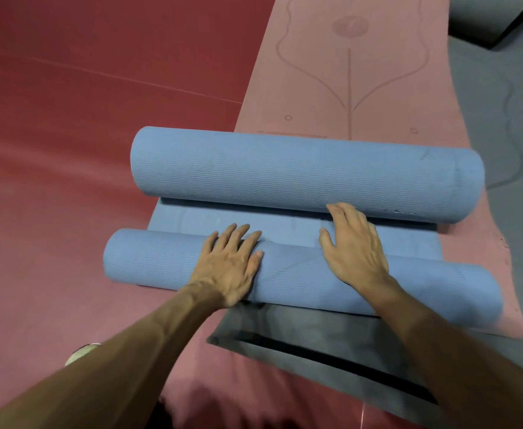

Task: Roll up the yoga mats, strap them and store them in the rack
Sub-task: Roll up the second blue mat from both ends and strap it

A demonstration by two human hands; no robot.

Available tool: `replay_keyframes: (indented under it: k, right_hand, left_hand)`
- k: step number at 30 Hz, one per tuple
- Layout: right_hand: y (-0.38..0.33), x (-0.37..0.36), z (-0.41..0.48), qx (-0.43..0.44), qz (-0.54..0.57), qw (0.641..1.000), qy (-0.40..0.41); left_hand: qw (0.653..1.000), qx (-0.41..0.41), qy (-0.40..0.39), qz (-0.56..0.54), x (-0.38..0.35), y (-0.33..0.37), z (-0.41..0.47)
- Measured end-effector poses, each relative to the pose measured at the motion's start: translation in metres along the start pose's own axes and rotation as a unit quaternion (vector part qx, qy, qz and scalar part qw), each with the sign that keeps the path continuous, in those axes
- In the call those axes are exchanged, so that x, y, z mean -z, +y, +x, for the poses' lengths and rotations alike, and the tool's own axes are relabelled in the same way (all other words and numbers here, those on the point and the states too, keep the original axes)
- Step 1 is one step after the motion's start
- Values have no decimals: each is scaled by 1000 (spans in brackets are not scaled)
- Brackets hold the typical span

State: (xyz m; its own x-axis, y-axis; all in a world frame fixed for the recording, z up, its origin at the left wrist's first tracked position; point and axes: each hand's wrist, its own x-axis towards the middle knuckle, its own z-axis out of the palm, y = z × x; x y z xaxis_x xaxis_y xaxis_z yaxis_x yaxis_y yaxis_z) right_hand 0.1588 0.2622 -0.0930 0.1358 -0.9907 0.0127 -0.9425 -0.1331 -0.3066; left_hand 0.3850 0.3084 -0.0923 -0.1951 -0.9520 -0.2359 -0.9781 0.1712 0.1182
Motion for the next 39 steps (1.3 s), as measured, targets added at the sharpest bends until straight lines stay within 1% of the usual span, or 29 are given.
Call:
replay_keyframes:
  k: [3, 7, 11, 14, 16, 17, 20, 21, 22, 25, 31, 33, 36, 39]
  right_hand:
    - [3, -5, 7, 18, 0, 999, 50]
    - [4, -6, 10, 17, -10, 996, 84]
    - [3, -5, 4, 31, -37, 996, 79]
    - [4, -5, -10, 83, -90, 990, 66]
    - [4, -4, -18, 109, -120, 986, 40]
    - [3, -1, -20, 114, -129, 985, 10]
    - [2, 11, -21, 111, -144, 973, -140]
    - [3, 14, -19, 120, -161, 963, -178]
    - [3, 17, -17, 132, -178, 955, -197]
    - [3, 20, -10, 139, -204, 948, -199]
    - [2, 21, -2, 138, -179, 954, -198]
    - [0, 23, -2, 137, -176, 954, -198]
    - [1, 28, -9, 137, -165, 953, -214]
    - [4, 33, -27, 128, -134, 952, -243]
  left_hand:
    - [1000, 7, 9, -8, 3, -2, 15]
    - [999, 13, 11, -29, 4, -5, 36]
    - [999, 10, 18, -41, 7, -8, 48]
    - [998, 8, 26, -62, 9, -11, 56]
    - [997, 6, 19, -75, 12, -13, 65]
    - [997, 6, 8, -80, 14, -14, 69]
    - [996, 10, -17, -88, 16, -16, 76]
    - [996, 12, -18, -89, 16, -16, 76]
    - [996, 13, -18, -89, 17, -16, 76]
    - [996, 13, -23, -90, 19, -14, 74]
    - [994, 7, -70, -79, 22, -14, 64]
    - [995, 7, -72, -70, 22, -12, 52]
    - [996, 9, -65, -59, 24, -5, 27]
    - [994, -16, -90, -67, 30, 0, -1]
